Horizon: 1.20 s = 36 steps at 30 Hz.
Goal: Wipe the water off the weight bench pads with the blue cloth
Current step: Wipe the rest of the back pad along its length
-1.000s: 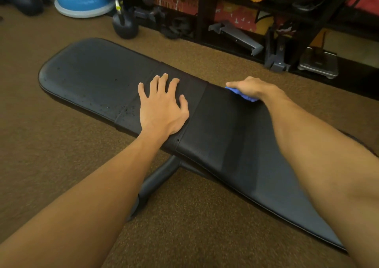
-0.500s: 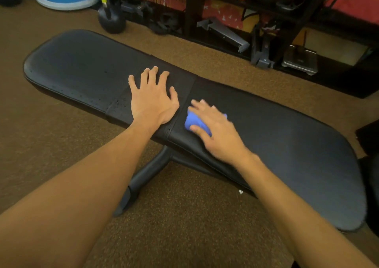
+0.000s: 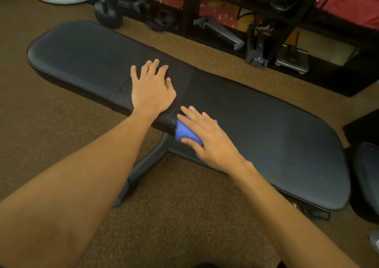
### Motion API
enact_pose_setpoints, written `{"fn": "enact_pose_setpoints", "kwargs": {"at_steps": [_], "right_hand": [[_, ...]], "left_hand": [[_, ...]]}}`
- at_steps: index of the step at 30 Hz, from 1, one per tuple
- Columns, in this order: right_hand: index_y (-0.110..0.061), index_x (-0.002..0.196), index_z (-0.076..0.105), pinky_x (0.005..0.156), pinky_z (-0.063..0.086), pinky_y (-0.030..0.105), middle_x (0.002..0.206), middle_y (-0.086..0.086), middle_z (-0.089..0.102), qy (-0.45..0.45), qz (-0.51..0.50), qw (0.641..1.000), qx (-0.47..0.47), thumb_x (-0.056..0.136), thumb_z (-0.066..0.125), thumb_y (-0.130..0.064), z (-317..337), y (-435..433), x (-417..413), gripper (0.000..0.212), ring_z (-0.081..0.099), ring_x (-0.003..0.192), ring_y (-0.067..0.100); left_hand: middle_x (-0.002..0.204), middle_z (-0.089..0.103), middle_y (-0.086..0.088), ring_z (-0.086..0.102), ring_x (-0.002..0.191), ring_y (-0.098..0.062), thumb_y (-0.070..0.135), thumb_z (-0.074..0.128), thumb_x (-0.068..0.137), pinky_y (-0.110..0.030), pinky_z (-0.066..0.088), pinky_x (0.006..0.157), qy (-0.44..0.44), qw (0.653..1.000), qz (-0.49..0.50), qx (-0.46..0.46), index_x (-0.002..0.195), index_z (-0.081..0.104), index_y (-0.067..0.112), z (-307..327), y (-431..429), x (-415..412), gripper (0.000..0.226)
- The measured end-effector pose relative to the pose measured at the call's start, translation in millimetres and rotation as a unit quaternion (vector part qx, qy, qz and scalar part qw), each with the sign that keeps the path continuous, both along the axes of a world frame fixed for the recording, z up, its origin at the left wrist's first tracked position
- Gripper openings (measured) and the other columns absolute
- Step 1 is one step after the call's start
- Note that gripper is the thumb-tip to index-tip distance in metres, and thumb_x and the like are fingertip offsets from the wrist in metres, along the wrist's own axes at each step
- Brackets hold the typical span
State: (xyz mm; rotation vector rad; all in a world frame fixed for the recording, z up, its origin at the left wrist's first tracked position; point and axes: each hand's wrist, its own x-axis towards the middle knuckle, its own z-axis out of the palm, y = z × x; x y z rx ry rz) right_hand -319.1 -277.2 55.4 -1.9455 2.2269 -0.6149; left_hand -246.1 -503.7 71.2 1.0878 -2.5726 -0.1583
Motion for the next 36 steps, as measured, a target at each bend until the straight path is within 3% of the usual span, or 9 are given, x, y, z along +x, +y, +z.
{"fn": "enact_pose_setpoints", "kwargs": {"at_steps": [3,7,11,14,17,21,25,32,36], "right_hand": [[-0.024,0.164,0.035,0.132,0.016,0.043,0.173,-0.009,0.025,-0.032,-0.078,0.996,0.001,0.110,0.047,-0.046,0,15,-18,0.059,0.012,0.161,0.006],[-0.020,0.164,0.033,0.133,0.008,0.041,0.174,-0.003,0.021,-0.063,-0.196,0.978,0.014,0.111,0.043,-0.046,5,-23,-10,0.059,0.007,0.163,0.014],[-0.018,0.164,0.033,0.133,0.010,0.043,0.174,-0.001,0.022,-0.012,-0.086,0.996,0.002,0.110,0.045,-0.044,3,-17,13,0.061,0.009,0.163,0.014],[-0.019,0.166,0.029,0.133,0.009,0.040,0.175,-0.005,0.017,0.015,-0.026,1.000,0.005,0.111,0.045,-0.045,0,-1,12,0.063,0.005,0.162,0.009],[-0.018,0.166,0.028,0.133,0.007,0.038,0.175,-0.006,0.018,-0.032,-0.059,0.998,0.003,0.111,0.044,-0.045,2,-15,13,0.063,0.003,0.162,0.006],[-0.018,0.165,0.030,0.133,0.003,0.035,0.175,-0.004,0.019,-0.098,-0.115,0.988,-0.004,0.112,0.041,-0.045,12,-61,11,0.061,0.005,0.162,0.009],[-0.015,0.164,0.031,0.133,0.006,0.041,0.175,0.002,0.020,-0.101,-0.174,0.980,0.002,0.112,0.042,-0.043,15,-108,3,0.061,0.007,0.163,0.018],[-0.019,0.163,0.035,0.133,0.008,0.032,0.172,-0.007,0.027,-0.042,-0.010,0.999,-0.006,0.111,0.048,-0.040,13,-75,12,0.058,0.011,0.161,0.006],[-0.019,0.164,0.035,0.133,0.009,0.038,0.173,-0.003,0.026,-0.089,-0.139,0.986,0.003,0.111,0.046,-0.041,16,-107,-21,0.058,0.012,0.161,0.010]], "left_hand": [[0.170,0.040,-0.008,0.028,0.161,-0.027,0.040,0.042,0.107,-0.061,0.009,0.131,0.012,1.000,-0.004,0.010,0.157,0.052,0.021,3,0,2,0.054],[0.171,0.039,-0.008,0.027,0.161,-0.028,0.038,0.049,0.107,-0.058,0.007,0.133,0.014,0.999,-0.017,0.039,0.157,0.052,0.020,8,-2,3,0.054],[0.167,0.046,-0.009,0.035,0.157,-0.027,0.036,0.060,0.103,-0.049,0.019,0.131,0.031,0.996,-0.051,0.067,0.153,0.058,0.017,17,-16,19,0.053],[0.164,0.050,-0.010,0.039,0.154,-0.030,0.038,0.057,0.106,-0.049,0.025,0.128,0.029,0.998,-0.044,0.033,0.150,0.061,0.016,16,-34,42,0.050],[0.167,0.045,-0.009,0.033,0.159,-0.029,0.047,0.049,0.108,-0.056,0.014,0.132,0.029,0.999,-0.014,0.013,0.154,0.057,0.020,12,-55,66,0.054],[0.166,0.048,-0.002,0.035,0.158,-0.023,0.055,0.040,0.105,-0.054,0.017,0.132,0.026,1.000,-0.011,0.002,0.154,0.058,0.023,11,-68,74,0.061],[0.171,0.041,0.002,0.028,0.162,-0.018,0.054,0.036,0.105,-0.053,0.013,0.133,0.012,1.000,0.009,-0.002,0.158,0.052,0.030,10,-65,68,0.061],[0.177,0.027,0.001,0.017,0.165,-0.021,0.051,0.033,0.108,-0.056,0.008,0.132,-0.038,0.999,0.010,0.020,0.166,0.038,0.033,11,-72,61,0.061],[0.176,0.027,0.000,0.017,0.164,-0.023,0.050,0.032,0.107,-0.057,0.007,0.132,-0.045,0.998,0.026,0.027,0.167,0.035,0.034,13,-70,55,0.062]]}}
